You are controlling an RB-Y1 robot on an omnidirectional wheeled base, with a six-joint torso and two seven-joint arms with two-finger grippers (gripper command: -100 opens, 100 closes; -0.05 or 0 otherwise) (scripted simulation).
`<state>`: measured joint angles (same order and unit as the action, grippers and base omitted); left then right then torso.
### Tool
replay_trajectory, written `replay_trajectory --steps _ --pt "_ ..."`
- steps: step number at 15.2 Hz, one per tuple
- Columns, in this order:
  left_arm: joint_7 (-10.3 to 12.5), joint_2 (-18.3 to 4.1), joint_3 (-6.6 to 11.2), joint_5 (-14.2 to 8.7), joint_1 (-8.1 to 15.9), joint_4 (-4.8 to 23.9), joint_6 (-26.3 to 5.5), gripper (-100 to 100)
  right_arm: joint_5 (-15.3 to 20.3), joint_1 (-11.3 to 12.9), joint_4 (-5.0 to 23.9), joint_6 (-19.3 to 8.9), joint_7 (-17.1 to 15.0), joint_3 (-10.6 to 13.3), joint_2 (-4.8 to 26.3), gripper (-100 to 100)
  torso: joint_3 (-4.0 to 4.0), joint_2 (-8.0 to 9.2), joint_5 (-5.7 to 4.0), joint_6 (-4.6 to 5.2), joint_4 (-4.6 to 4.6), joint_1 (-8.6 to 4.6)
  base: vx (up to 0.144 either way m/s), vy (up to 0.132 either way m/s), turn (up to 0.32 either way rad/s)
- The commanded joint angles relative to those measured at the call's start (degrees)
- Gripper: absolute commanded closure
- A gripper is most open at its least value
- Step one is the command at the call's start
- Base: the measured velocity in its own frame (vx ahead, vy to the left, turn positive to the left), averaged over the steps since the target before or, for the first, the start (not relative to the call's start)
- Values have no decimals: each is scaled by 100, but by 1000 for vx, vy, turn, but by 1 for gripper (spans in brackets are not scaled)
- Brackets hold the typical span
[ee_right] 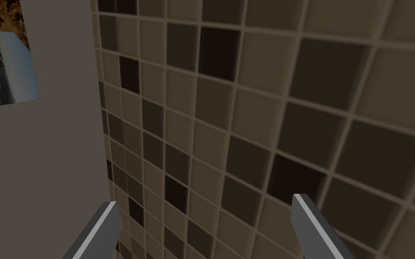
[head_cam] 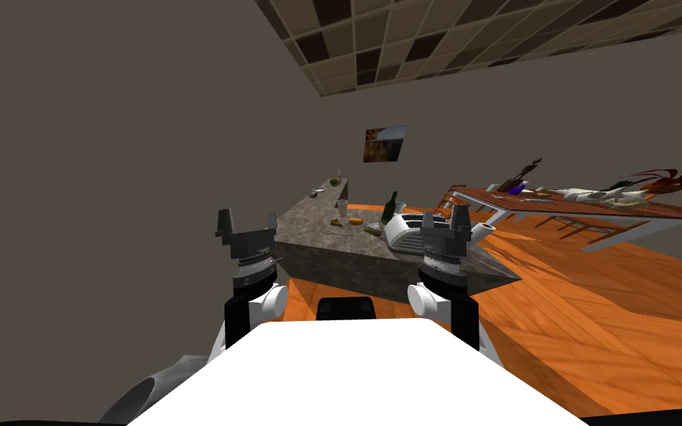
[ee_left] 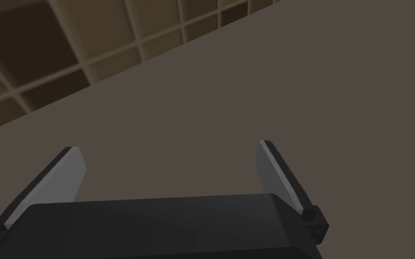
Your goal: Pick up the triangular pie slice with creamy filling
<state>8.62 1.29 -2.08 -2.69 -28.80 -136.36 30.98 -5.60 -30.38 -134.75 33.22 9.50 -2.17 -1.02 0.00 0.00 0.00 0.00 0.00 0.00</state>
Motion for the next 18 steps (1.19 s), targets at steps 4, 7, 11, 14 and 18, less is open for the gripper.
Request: replay_trajectory --steps 4,7,11,14,18 --pt "0 0 0 0 0 0 0 0 141 28 377 104 -3 94 616 -100 4 8 1 -1 1 4 -23 18 51" --pt "0 0 -1 0 1 0 0 0 210 42 560 155 -4 140 943 -100 7 12 2 -2 2 10 -32 30 61" --pt "0 0 -1 0 1 0 0 0 384 76 1015 284 -6 258 1484 -100 9 16 2 -3 3 11 -39 32 85" --pt "0 0 0 0 1 0 0 0 488 97 1284 361 -7 328 1830 -100 8 15 2 -2 3 10 -33 30 57" --pt "0 0 0 0 1 0 0 0 601 120 1577 444 -8 406 2175 -100 9 16 2 -1 3 8 -33 25 62"
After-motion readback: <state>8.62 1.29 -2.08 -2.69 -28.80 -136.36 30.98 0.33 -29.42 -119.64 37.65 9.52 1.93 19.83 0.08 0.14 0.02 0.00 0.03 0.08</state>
